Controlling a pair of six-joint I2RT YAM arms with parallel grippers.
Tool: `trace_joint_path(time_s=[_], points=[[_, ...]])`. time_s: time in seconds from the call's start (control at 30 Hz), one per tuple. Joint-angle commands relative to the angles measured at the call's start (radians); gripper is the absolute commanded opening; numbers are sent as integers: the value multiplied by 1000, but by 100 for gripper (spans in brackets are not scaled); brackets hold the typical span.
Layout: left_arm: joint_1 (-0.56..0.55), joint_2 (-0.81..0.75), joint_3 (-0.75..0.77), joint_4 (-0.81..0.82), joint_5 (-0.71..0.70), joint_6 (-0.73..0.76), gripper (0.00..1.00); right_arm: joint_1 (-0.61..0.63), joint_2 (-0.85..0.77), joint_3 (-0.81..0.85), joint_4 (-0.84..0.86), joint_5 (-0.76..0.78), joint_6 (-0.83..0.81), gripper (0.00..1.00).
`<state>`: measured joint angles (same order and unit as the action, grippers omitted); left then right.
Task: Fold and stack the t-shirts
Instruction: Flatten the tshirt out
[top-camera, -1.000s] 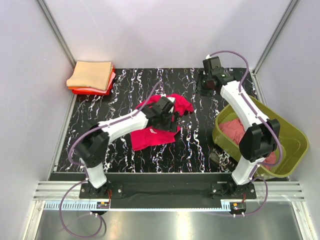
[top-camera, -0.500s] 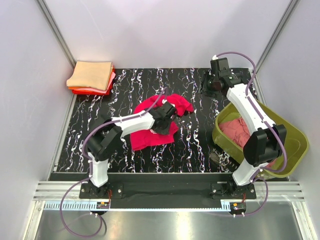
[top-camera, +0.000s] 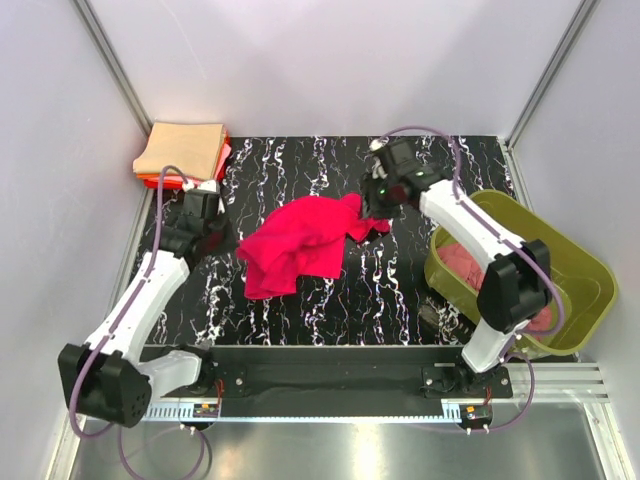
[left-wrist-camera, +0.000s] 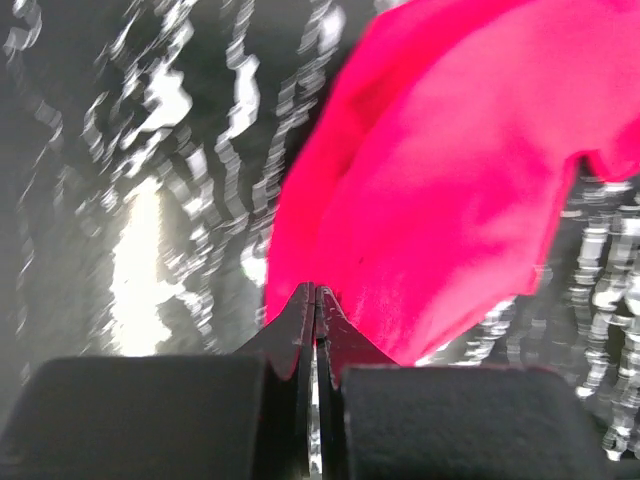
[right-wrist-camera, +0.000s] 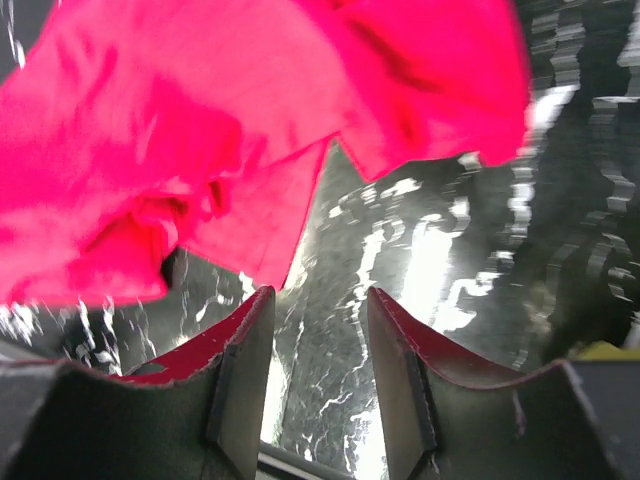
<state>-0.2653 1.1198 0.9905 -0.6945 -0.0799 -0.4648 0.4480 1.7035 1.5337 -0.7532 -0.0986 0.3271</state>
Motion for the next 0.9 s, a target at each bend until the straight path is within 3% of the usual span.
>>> trace_joint_path(time_s=[0.0, 0.2, 0.27, 0.37, 0.4, 0.47, 0.5, 0.53, 0.67, 0.8, 0.83, 0.87], points=[[81, 46, -49, -69, 52, 40, 0, 63, 44, -1, 25, 3, -69, 50], [292, 96, -17, -8, 75, -4, 0, 78, 79, -14, 15, 77, -79, 49], [325, 130, 40, 68, 172, -9, 0, 78, 81, -7, 17, 74, -74, 48], [334, 244, 164, 82, 190, -22, 3, 78, 70, -3, 18, 80, -69, 48], [334, 303, 196, 69, 199, -5, 20, 78, 61, -4, 18, 82, -71, 48], [333, 337, 255, -2, 154, 11, 40, 78, 48, -12, 20, 85, -76, 49], [327, 318, 251, -11, 122, 20, 50, 78, 35, -18, 21, 86, -77, 49], [321, 292, 237, -14, 85, 21, 53, 78, 31, -27, 23, 92, -77, 50], [203, 109, 85, -14, -55, 52, 54, 78, 22, -35, 34, 92, -65, 50], [46, -58, -103, 42, 138, -98, 48, 78, 31, -29, 51, 79, -68, 49], [-68, -114, -228, 153, 112, -171, 47, 78, 38, -30, 55, 86, -71, 49], [-153, -115, -248, 188, 97, -158, 47, 78, 39, -30, 55, 88, -71, 49]])
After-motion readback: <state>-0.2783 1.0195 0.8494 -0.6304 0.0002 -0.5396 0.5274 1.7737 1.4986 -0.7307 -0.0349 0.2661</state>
